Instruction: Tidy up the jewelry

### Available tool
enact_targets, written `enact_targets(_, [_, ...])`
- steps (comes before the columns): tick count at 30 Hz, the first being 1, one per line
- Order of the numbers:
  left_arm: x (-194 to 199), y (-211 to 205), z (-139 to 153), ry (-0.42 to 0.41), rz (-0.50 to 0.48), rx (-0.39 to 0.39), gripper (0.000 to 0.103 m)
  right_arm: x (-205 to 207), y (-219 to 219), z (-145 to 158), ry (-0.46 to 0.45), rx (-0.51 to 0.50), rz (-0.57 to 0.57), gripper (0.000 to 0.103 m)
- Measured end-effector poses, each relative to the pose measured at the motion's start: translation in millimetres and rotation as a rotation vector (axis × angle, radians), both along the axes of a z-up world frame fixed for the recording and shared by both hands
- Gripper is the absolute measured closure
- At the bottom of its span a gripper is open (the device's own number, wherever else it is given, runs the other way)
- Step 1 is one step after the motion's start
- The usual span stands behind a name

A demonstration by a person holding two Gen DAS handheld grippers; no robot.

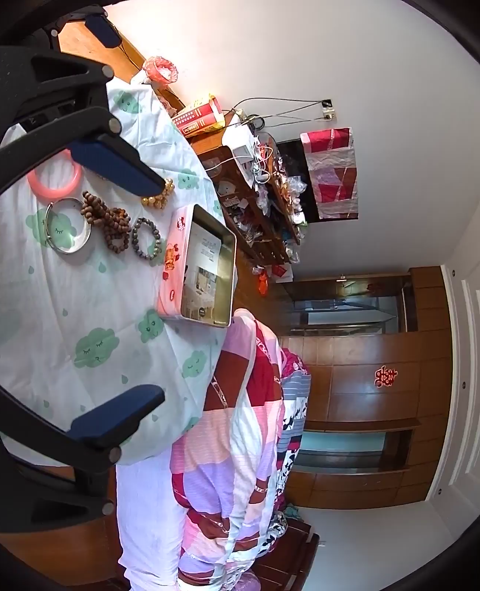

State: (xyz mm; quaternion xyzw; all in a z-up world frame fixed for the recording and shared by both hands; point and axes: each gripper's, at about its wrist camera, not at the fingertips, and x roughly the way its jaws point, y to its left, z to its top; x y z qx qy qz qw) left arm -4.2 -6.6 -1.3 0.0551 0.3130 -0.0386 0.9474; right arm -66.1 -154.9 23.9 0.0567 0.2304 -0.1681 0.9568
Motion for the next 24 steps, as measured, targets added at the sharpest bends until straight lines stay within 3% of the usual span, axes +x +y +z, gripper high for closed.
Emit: enact_targets(24, [-1.6, 1.0, -1.3, 0.003, -0.007, -0.012, 0.001, -5.0, 5.6, 5.4, -0.005, 0.001, -0.001, 0.0])
